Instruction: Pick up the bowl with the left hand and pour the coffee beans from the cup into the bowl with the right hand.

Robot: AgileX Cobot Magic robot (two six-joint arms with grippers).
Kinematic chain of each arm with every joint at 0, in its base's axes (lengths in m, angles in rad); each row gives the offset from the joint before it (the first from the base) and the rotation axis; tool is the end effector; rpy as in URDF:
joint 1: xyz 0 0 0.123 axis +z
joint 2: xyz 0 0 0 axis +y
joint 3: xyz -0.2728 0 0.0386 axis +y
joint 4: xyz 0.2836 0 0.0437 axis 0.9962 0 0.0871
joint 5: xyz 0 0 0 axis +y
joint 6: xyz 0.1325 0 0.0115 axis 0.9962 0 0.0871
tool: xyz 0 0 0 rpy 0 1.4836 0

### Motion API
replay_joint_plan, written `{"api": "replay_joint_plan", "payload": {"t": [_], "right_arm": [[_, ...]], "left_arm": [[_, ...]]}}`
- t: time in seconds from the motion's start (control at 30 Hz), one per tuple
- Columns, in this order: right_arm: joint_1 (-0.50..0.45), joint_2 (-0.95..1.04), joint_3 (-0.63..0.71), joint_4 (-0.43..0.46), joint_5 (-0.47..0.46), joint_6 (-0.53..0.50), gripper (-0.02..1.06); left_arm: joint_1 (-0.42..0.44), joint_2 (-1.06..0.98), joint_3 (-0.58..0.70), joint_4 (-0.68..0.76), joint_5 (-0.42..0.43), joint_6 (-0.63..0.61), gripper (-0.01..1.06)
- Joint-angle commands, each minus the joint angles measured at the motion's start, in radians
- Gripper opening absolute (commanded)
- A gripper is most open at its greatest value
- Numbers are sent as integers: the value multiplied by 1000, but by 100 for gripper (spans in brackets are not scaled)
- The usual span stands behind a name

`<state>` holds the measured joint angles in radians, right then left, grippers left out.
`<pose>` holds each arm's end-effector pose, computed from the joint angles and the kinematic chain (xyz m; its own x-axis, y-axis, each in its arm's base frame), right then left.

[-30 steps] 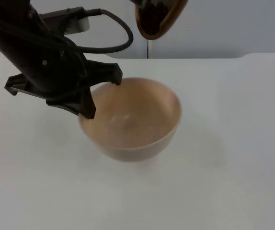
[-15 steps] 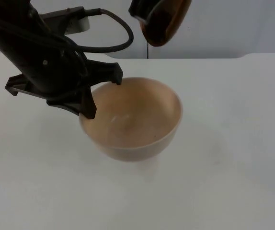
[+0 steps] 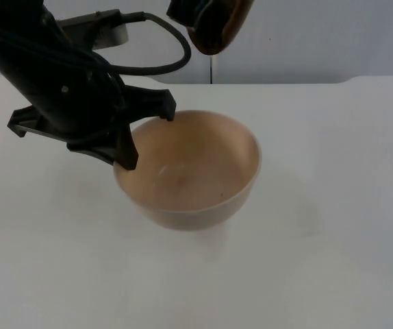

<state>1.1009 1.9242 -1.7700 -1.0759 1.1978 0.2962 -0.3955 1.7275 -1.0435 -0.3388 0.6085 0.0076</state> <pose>0.3064 0.3625 0.3033 -0.2653 -0.8937 -0.3618 -0.3897 0.4427 -0.8076 0.3391 -0.1690 0.1204 -0.9412 0.1052 -0.3209 0.1982 0.9415 -0.2725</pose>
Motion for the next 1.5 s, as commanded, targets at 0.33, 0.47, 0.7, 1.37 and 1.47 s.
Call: {"api": "replay_joint_plan", "payload": {"t": [0.33,0.47,0.7,1.37,1.47], "right_arm": [[26,-8,0,-96,19,11,0],[31,-8,0,-105,23,11,0],[37,-8,0,-112,23,11,0],[39,-6,0,-144,23,3,0],[39,-4,0,-164,23,5,0]], "left_arm": [[1,-11,3,-16,-15,-8,0],[1,-11,3,-16,-13,-8,0],[1,-11,3,-16,-13,-8,0],[1,-11,3,-16,-13,-8,0],[1,-11,3,-16,-13,-8,0]]}}
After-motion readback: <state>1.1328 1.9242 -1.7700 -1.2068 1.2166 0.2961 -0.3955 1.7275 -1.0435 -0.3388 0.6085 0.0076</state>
